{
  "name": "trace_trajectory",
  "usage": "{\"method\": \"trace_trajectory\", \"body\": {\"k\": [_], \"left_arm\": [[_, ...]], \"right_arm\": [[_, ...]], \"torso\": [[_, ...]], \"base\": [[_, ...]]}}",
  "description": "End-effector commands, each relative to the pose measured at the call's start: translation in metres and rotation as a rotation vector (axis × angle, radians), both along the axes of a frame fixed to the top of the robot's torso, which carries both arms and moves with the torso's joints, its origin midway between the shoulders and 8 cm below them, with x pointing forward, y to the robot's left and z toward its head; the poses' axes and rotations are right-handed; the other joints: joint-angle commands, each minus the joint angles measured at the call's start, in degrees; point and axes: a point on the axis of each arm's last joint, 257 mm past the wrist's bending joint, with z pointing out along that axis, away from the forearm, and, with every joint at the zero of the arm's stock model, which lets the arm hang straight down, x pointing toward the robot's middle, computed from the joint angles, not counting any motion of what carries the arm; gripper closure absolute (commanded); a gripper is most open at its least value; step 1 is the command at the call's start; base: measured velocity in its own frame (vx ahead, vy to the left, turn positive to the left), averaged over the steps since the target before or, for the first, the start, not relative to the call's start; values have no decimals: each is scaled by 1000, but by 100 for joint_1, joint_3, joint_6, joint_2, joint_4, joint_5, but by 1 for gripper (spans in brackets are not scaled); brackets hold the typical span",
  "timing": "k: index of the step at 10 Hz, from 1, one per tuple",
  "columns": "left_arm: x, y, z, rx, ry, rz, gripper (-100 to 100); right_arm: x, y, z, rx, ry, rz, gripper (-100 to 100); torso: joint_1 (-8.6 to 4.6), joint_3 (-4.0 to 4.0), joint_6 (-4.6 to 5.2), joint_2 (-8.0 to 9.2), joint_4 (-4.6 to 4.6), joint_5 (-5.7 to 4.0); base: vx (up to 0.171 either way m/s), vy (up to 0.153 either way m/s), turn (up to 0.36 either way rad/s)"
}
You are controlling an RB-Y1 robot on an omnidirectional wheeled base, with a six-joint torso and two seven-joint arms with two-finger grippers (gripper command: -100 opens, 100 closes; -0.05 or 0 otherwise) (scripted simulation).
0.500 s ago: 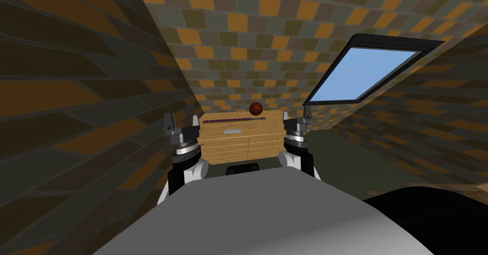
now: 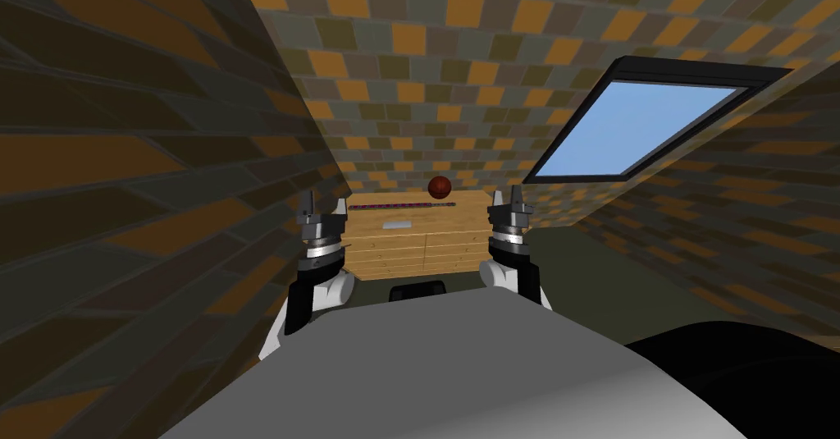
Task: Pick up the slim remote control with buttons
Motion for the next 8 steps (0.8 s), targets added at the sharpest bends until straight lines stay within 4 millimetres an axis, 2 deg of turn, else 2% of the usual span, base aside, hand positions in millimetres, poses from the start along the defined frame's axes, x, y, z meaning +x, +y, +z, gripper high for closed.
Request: {"method": "trace_trajectory", "body": {"k": [1, 2, 8], "left_arm": [[13, 4, -7, 9, 44, -3, -100], [15, 4, -9, 9, 52, -3, -100], [57, 18, -31, 23, 198, -2, -100]], "right_arm": [[0, 0, 0, 0, 0, 0, 0], [0, 0, 0, 0, 0, 0, 0], [0, 0, 0, 0, 0, 0, 0]], "torso": [[0, 0, 0, 0, 0, 0], [4, -3, -1, -4, -1, 1], [-2, -3, -1, -5, -1, 0]], "base": [[-2, -73, 61], [-6, -60, 30], [-9, -85, 53]]}}
